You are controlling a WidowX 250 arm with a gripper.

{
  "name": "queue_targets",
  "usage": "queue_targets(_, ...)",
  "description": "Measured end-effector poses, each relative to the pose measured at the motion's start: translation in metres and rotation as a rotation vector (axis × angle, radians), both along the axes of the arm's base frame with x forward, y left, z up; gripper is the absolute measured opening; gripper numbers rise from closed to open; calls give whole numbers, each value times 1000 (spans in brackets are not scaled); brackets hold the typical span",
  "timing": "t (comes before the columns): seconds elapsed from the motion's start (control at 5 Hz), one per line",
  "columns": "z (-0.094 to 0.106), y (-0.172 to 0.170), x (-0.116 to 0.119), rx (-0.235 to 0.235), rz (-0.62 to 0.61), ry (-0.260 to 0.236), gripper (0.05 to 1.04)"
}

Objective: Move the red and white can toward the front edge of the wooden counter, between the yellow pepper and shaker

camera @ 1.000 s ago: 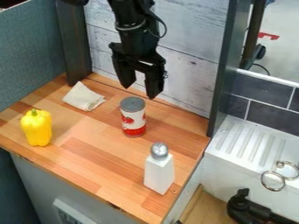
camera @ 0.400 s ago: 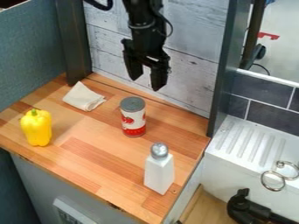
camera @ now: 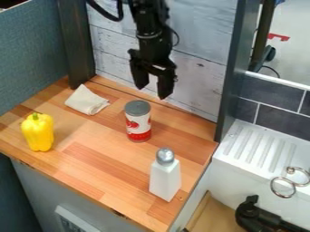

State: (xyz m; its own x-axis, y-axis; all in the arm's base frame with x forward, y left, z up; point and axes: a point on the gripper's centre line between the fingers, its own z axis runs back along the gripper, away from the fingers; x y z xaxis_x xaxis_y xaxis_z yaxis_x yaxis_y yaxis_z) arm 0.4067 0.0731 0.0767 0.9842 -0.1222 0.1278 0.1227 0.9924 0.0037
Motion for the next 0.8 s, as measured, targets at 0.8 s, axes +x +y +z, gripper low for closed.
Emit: queue_targets(0.8,-32,-3,-15,-17,43,59,1004)
